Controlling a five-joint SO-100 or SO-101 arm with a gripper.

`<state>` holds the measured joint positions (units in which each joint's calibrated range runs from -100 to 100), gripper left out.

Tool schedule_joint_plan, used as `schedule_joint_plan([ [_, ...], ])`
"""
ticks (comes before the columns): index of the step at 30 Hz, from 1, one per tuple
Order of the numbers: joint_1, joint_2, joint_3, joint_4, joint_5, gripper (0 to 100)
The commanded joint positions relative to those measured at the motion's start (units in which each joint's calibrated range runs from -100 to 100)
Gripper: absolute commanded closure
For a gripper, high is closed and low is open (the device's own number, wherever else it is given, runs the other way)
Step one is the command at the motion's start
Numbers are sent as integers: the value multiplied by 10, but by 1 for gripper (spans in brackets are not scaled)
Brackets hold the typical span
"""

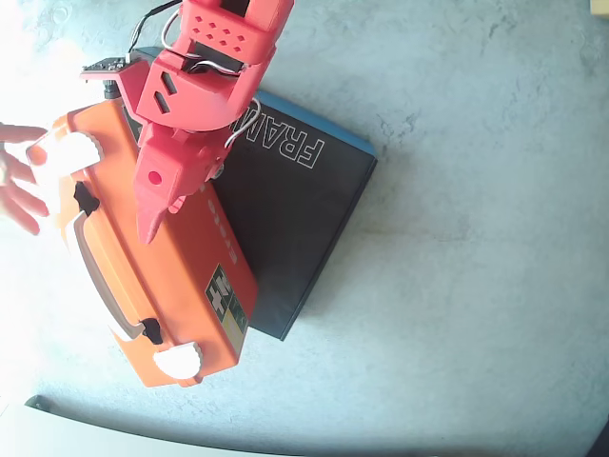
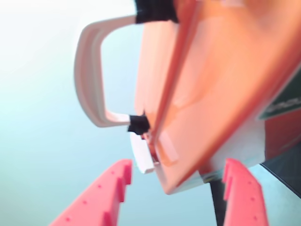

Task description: Grab the white handle of the orange box

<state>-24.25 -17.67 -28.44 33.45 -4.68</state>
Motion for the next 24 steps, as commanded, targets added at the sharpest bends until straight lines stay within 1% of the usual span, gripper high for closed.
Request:
schedule_joint_plan([
  [1,0,50,-49,96,-3,69],
  [8,-4,94,-147,296,-2,68],
  [11,1,127,-219,349,1,68],
  [17,15,194,-336,361,-2,68],
  [24,16,236,-357,354,-3,68],
])
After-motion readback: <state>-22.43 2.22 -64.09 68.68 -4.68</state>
